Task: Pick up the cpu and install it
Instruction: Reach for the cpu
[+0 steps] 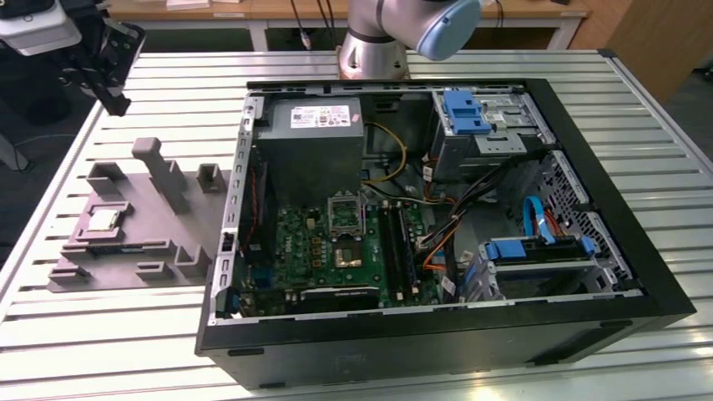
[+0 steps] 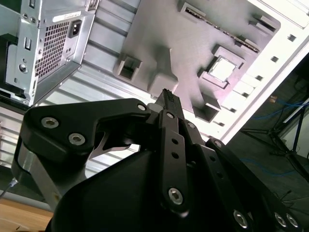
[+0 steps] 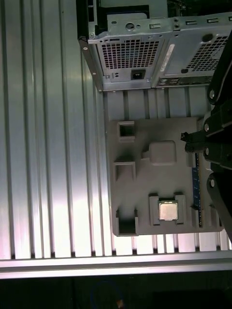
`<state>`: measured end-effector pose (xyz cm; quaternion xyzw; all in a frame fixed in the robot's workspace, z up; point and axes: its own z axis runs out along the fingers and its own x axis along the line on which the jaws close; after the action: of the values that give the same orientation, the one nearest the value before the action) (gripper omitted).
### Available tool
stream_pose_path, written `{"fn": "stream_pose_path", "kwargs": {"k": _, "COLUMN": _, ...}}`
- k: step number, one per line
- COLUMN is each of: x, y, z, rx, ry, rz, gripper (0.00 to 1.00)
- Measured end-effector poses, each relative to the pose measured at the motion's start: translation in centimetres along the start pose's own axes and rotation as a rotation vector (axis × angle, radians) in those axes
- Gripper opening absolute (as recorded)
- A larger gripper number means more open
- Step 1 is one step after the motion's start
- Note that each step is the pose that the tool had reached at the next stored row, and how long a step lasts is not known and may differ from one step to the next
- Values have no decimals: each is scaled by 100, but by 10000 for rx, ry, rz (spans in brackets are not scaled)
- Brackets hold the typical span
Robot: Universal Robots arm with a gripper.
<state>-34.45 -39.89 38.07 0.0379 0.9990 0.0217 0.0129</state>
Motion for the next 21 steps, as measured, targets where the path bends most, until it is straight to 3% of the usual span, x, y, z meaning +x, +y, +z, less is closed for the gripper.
{"fn": "stream_pose_path", "kwargs": {"k": 12, "x": 283, "y": -19, "z": -2, "rx": 0, "ry": 9, "rz": 0, "gripper": 11}}
{"fn": "stream_pose_path", "kwargs": {"k": 21, "x": 357, "y": -25, "z": -1, "rx": 1, "ry": 20, "rz": -1, "gripper": 11}}
